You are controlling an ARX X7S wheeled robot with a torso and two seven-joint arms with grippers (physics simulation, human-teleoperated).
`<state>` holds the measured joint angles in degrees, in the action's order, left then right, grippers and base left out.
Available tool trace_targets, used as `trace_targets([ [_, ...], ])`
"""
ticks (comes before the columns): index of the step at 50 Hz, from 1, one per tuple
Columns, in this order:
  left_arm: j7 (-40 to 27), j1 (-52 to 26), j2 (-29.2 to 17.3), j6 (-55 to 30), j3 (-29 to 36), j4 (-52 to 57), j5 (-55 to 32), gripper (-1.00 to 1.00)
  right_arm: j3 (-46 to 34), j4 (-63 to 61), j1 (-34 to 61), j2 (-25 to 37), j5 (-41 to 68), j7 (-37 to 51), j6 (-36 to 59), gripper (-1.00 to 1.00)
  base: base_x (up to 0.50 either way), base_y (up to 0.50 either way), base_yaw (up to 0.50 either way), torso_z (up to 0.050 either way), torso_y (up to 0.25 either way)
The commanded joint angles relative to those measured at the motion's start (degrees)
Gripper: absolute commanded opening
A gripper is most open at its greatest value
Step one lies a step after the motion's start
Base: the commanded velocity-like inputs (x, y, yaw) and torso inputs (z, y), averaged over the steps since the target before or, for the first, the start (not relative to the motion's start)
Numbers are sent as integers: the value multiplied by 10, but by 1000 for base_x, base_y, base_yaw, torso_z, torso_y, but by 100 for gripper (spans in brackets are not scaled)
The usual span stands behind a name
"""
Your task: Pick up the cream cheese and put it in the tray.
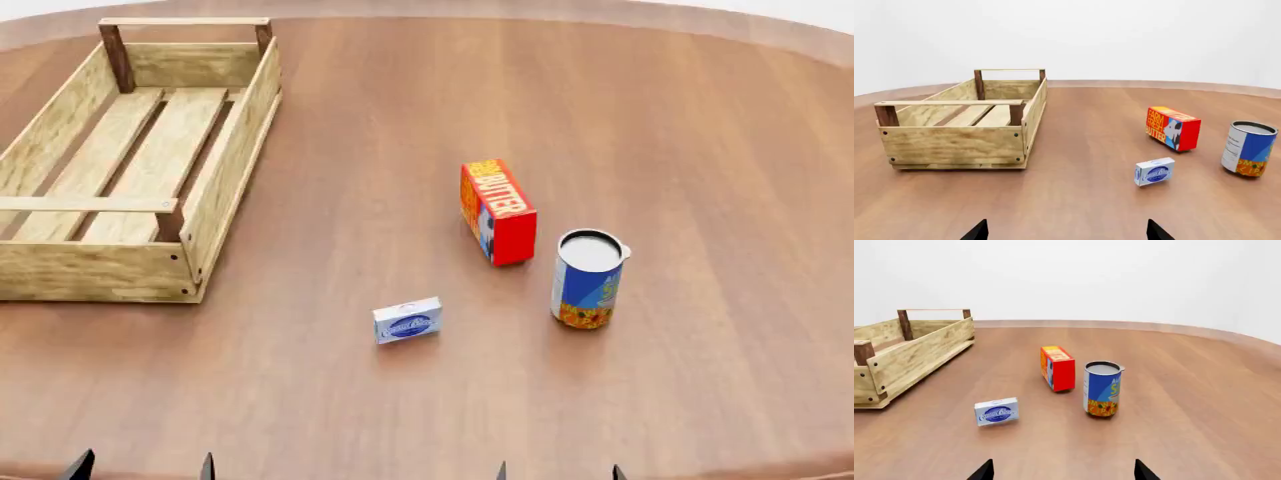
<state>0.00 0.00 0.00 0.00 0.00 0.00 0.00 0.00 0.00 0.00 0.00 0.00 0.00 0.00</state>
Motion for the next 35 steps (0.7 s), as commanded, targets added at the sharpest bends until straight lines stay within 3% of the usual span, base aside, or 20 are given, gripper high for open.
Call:
trace_targets([
  [1, -11, -2, -9, 1, 11, -4, -8, 100, -9, -4, -1, 7, 15, 13, -4, 100, 0, 0, 0, 0, 0],
  [15, -35, 6, -31, 7, 30, 19, -36, 100, -30, -7, -2, 30, 36, 46, -16, 100, 0, 0, 0, 0, 0],
  [25, -56, 61, -41, 51, 39, 106, -32, 100, -33, -75, -44, 41, 50, 57, -53, 100, 0, 0, 0, 0, 0],
  [35, -89, 109, -43, 222, 49, 120, 2, 100, -47, -147, -110, 46, 8, 92, -147, 100, 0, 0, 0, 0, 0],
])
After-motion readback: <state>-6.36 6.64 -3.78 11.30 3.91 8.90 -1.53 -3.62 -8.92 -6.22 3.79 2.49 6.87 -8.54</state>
